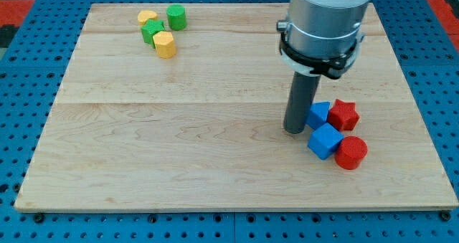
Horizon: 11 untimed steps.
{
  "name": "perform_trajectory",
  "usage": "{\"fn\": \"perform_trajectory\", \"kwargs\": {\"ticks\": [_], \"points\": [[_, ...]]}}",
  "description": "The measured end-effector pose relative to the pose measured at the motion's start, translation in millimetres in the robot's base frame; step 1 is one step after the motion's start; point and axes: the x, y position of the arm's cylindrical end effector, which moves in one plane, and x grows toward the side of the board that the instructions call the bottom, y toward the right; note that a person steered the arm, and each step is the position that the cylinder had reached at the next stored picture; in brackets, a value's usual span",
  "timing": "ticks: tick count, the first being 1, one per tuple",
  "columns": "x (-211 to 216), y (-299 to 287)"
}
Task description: Move your arm towards the left
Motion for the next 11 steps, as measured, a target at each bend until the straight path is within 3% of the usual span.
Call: {"fn": "perform_trajectory", "kwargs": {"ticks": [1, 5, 8, 11], "points": [[0, -30], [0, -48], [3, -115], [3, -124]]}}
